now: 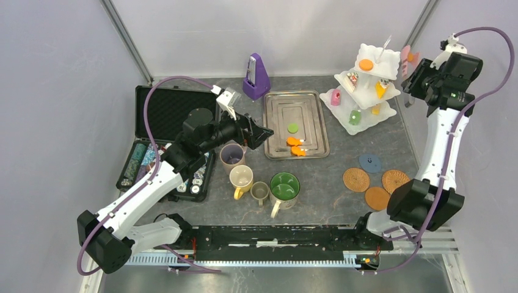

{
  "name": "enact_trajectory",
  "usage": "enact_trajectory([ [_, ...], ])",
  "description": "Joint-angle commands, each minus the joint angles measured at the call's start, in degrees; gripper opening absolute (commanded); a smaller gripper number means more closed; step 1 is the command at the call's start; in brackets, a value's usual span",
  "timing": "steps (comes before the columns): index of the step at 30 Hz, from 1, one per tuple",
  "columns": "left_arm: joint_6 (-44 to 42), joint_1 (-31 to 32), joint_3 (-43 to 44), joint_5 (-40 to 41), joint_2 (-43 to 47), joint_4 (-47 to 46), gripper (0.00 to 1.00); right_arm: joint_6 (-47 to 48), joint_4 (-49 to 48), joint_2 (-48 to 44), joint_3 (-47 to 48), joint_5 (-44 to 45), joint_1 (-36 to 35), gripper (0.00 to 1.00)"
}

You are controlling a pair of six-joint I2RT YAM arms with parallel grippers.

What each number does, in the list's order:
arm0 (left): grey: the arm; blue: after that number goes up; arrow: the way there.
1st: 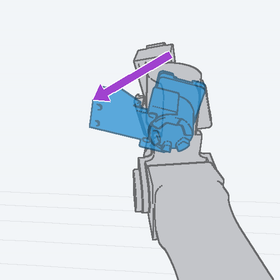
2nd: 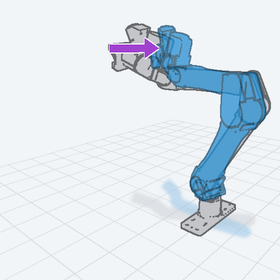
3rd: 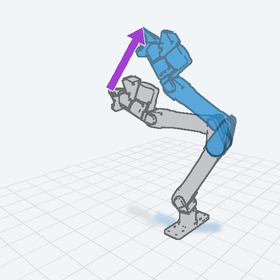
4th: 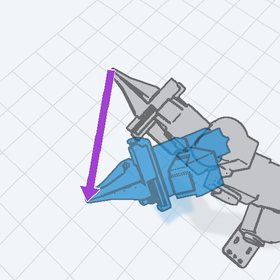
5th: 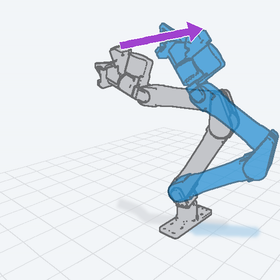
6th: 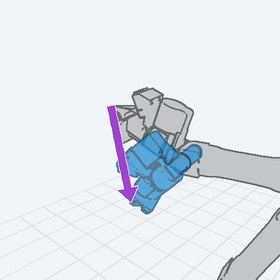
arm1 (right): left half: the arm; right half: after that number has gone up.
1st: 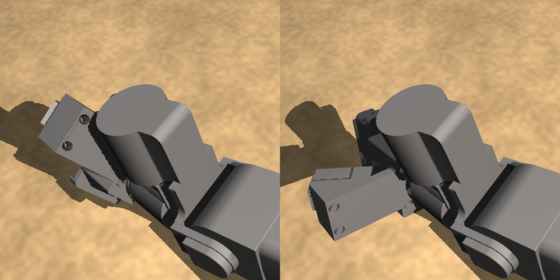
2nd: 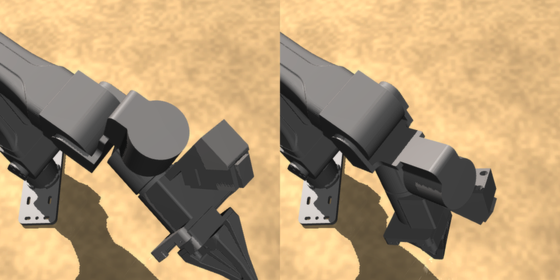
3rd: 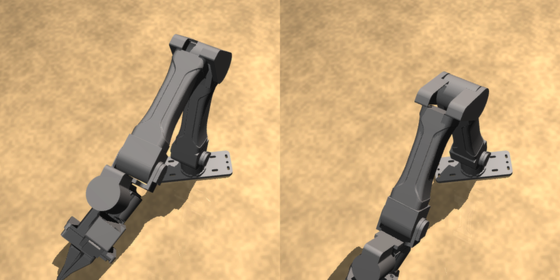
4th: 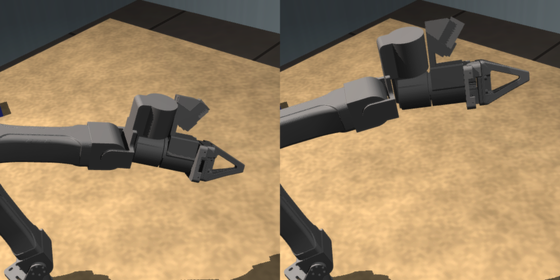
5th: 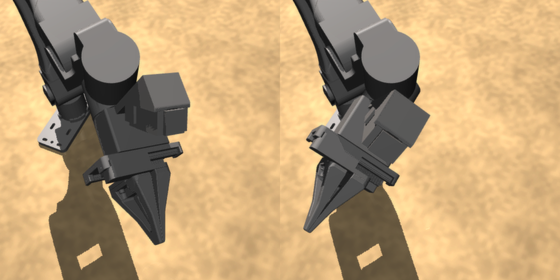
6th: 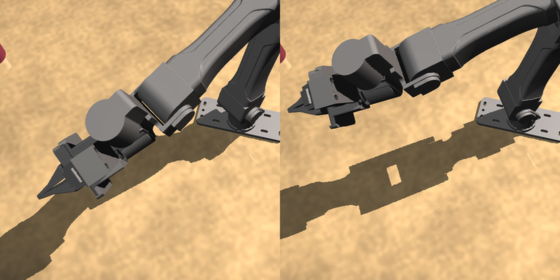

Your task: Serve the afternoon tea

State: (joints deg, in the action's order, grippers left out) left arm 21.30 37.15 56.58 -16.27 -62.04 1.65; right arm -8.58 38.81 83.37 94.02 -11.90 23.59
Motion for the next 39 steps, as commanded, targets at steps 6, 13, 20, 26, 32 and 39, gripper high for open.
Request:
enact_trajectory([
  [6, -3.91, 0.30, 3.01, 1.76, 1.69, 0.68, 1.00, -1.74, -5.32, 3.81, 4.50, -12.40, 0.05, 0.31],
  [13, -4.01, 0.30, 3.19, 1.57, 1.31, 0.76, 1.00, -0.65, -5.27, 7.77, 6.96, -12.52, 0.05, 0.35],
  [20, -4.25, 0.30, 3.17, 1.95, 1.30, 0.99, 1.00, -0.95, -6.10, 9.93, 7.63, -12.70, -0.04, 0.43],
  [26, -4.25, 0.30, 3.19, 1.82, 0.82, 1.00, 1.00, -0.02, -4.72, 11.35, 10.84, -11.84, -0.13, 0.53],
  [32, -4.14, 0.30, 3.10, 1.60, 0.55, 0.89, 1.00, 0.48, -3.54, 10.66, 11.91, -10.42, -0.29, 0.53],
  [39, -3.79, 0.30, 3.01, 1.26, 0.03, 0.63, 1.00, 0.78, -1.15, 0.15, 10.21, 5.28, -0.30, 0.49],
])
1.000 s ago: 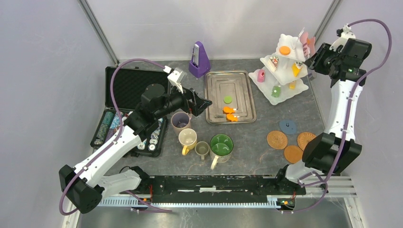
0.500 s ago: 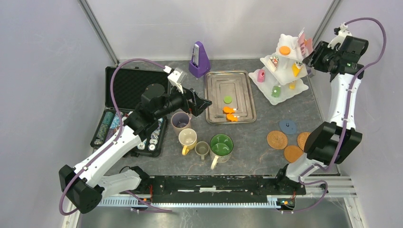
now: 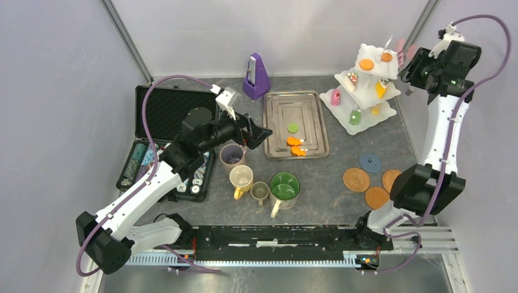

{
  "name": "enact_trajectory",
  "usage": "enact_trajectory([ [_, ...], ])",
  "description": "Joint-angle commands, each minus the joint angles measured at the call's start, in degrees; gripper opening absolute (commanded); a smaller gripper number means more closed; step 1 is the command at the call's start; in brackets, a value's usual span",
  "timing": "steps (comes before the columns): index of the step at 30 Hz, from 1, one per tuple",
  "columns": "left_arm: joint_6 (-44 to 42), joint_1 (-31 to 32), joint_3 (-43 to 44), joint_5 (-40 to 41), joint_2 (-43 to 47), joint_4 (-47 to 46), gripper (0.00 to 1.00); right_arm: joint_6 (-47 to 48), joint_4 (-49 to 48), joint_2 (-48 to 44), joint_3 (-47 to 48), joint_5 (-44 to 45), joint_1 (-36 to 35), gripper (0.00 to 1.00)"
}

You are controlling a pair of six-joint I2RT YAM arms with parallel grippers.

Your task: Serve the afternoon tea

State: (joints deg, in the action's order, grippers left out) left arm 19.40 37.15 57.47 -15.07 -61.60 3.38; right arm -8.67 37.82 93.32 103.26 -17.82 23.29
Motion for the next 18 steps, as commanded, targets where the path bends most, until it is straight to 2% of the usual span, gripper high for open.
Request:
enact_trajectory([
  [1, -1.74, 0.30, 2.12, -0.10, -0.49, -1.19, 1.00, 0.93, -0.08, -12.10, -0.08, 13.67, 0.02, 0.48],
  [3, -1.58, 0.30, 1.96, -0.13, -0.60, -1.29, 1.00, 1.60, -0.29, -16.37, -2.36, 16.30, 0.00, 0.47],
  [5, -1.40, 0.30, 1.86, -0.14, -0.64, -1.49, 1.00, 2.48, -1.09, -20.36, -4.98, 14.82, 0.00, 0.46],
  [8, -1.03, 0.30, 1.86, -0.54, -0.93, -1.70, 1.00, 3.58, -8.24, -28.12, -13.24, 0.85, -1.34, 0.45],
  [14, -1.02, 0.30, 1.53, 1.12, -0.19, -1.67, 1.00, -2.04, -16.14, -33.96, -26.43, -10.82, -18.49, 0.44],
  [18, -1.96, 0.30, 0.74, 4.65, 1.21, -1.54, 1.00, -3.69, -18.53, -34.33, -37.48, -8.18, -32.12, 0.43],
])
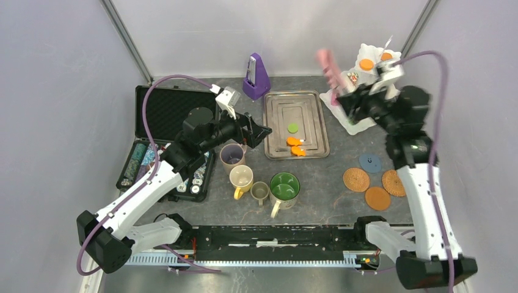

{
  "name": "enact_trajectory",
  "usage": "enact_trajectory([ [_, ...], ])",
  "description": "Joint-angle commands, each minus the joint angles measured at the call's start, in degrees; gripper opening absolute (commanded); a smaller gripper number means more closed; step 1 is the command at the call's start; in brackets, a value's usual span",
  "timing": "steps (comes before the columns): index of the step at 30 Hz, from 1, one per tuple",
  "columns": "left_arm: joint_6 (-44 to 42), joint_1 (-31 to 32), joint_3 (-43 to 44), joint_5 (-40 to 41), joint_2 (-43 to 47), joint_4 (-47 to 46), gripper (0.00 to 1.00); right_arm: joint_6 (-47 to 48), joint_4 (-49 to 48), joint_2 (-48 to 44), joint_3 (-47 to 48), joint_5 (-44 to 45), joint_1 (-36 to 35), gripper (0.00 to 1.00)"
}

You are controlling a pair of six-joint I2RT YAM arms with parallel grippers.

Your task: Serve the afternoon tea

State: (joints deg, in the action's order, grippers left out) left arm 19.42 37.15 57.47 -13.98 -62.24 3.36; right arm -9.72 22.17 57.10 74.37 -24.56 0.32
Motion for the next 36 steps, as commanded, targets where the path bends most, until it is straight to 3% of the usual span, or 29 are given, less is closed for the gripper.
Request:
enact_trajectory([
  [1, -2.30, 0.30, 0.63, 4.35, 2.03, -1.56, 1.00, -2.26, -2.67, 1.94, -11.05, 1.50, -12.24, 0.44],
  [9, -2.54, 0.30, -0.59, 7.11, 1.34, -2.17, 0.98, 4.42, 5.88, 7.37, -19.62, 22.39, -29.61, 0.46],
  [19, -3.94, 0.30, -0.78, 8.73, 1.03, -2.02, 0.98, 13.05, 14.01, 15.70, -15.47, 34.71, -34.76, 0.48],
  [36, -4.39, 0.30, -0.53, 8.62, 0.40, -1.68, 0.98, 16.02, 9.43, 19.76, -17.38, 32.71, -34.81, 0.50],
])
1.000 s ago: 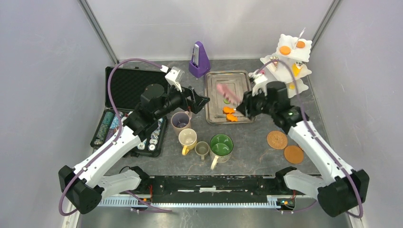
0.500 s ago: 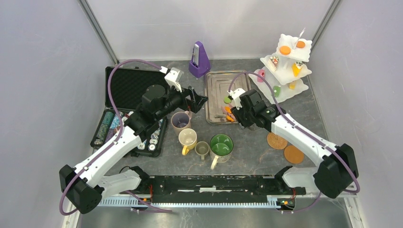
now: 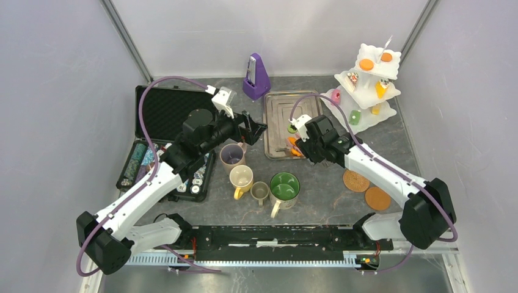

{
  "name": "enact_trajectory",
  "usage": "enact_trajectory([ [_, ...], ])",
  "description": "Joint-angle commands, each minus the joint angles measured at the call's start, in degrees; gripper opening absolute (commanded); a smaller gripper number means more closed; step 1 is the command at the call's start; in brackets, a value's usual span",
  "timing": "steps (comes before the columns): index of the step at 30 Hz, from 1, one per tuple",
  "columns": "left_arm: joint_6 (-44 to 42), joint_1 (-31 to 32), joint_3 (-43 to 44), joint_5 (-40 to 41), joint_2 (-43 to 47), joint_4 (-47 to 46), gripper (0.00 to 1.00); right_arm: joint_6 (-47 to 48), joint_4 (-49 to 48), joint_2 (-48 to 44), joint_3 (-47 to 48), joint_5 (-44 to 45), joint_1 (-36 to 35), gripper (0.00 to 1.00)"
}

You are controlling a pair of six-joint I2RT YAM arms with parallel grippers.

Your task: Serve the afternoon tea

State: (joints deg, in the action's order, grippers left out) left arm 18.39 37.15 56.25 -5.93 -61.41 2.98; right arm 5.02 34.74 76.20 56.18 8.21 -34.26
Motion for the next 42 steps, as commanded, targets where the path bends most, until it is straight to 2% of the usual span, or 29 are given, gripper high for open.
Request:
enact_trajectory([
  [1, -3.36, 0.30, 0.70, 0.45, -0.47, -1.28, 0.98, 1.47, -3.71, 0.81, 0.48, 0.00, -0.20, 0.51],
  [13, -3.28, 0.30, 0.79, 0.05, -1.04, -1.24, 0.98, 1.53, -6.27, 1.79, -3.33, 1.92, -0.02, 0.49],
  [31, -2.84, 0.30, 0.97, -0.60, -1.57, -1.23, 0.98, -1.64, -12.66, 0.11, -4.27, 1.22, 7.61, 0.31],
  [34, -2.84, 0.30, 0.97, -0.66, -1.59, -1.24, 0.98, -2.28, -12.68, 0.81, -3.88, 0.79, 8.92, 0.33],
  [38, -2.84, 0.30, 0.98, -0.79, -1.43, -1.27, 0.98, -2.16, -13.61, 1.56, -4.51, 0.05, 9.49, 0.45],
  [42, -2.84, 0.30, 0.97, -0.83, -1.19, -1.23, 0.98, -2.03, -13.89, 2.45, -4.59, -0.65, 9.66, 0.51],
])
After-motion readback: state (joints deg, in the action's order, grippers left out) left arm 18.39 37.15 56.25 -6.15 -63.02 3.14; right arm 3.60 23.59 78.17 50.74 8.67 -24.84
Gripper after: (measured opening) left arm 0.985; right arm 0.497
